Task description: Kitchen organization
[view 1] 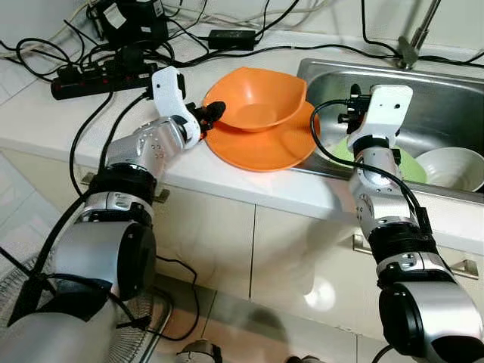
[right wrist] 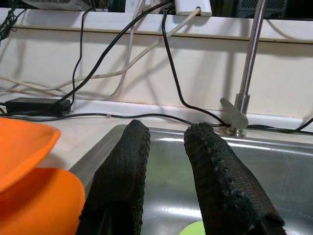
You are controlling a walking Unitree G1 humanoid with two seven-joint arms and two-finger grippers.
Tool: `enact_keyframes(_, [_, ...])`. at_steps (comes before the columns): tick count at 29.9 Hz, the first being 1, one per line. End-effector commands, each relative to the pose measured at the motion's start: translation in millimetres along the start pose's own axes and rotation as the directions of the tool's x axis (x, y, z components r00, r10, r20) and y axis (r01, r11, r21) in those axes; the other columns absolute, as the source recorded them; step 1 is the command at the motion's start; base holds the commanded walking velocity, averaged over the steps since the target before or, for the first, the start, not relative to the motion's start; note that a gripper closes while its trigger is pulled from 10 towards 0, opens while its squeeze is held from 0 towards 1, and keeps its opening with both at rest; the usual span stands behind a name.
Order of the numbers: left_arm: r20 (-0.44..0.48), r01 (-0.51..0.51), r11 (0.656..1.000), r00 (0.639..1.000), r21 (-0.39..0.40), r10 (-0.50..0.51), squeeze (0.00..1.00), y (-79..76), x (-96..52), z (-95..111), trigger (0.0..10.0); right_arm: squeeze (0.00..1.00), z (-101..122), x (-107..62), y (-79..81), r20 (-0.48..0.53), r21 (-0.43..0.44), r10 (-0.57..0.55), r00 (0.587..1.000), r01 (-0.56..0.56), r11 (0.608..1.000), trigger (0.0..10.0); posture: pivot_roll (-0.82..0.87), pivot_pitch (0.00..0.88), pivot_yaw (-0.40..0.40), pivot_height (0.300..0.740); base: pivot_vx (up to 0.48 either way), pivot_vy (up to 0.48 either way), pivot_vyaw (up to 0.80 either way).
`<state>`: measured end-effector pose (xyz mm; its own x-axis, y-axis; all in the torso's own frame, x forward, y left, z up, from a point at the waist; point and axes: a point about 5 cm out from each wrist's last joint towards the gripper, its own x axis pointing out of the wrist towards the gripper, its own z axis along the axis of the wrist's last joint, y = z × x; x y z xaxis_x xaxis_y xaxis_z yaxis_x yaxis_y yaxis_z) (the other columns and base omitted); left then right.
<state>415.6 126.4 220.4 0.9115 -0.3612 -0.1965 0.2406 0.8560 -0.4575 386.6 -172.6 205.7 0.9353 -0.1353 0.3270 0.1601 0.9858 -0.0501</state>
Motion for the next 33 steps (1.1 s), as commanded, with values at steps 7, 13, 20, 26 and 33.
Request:
enact_keyframes(7, [-0.007,0.001,0.995,1.0,-0.1,-0.002,0.0,-5.8,4.0,-5.7,10.0,0.0,-1.3,-2.1,-4.8,-0.006,-0.002,-0.017,1.0,0.017,1.0,10.0,0.09,0.044,0.087,0.74,0.0,0.0,0.0])
enact_keyframes(13, [0.023,-0.012,0.981,1.0,-0.194,0.017,0.0,-5.0,5.1,-7.8,0.0,0.0,-2.4,-3.0,-6.4,-0.011,-0.005,-0.024,1.0,0.024,1.0,10.0,0.09,0.05,0.088,0.74,0.0,0.0,0.0])
enact_keyframes(20, [0.03,-0.006,0.97,0.999,-0.242,0.014,0.0,-7.3,6.1,-9.5,0.0,0.0,-2.8,-3.2,-7.3,-0.018,-0.008,-0.026,1.0,0.026,1.0,10.0,0.09,0.06,0.085,0.74,0.0,0.0,0.0])
enact_keyframes(26, [0.033,-0.003,0.966,0.999,-0.258,0.012,0.0,-8.5,6.4,-9.8,0.0,0.0,-4.3,-4.0,-8.1,-0.026,-0.006,-0.031,0.999,0.031,1.0,10.0,0.09,0.063,0.086,0.74,0.0,0.0,0.0])
enact_keyframes(33, [0.036,0.001,0.96,0.999,-0.281,0.009,0.0,-7.3,5.7,-8.8,0.0,0.0,-6.4,-4.2,-7.4,-0.037,-0.003,-0.032,0.999,0.032,0.999,10.0,0.1,0.065,0.085,0.74,0.0,0.0,0.0])
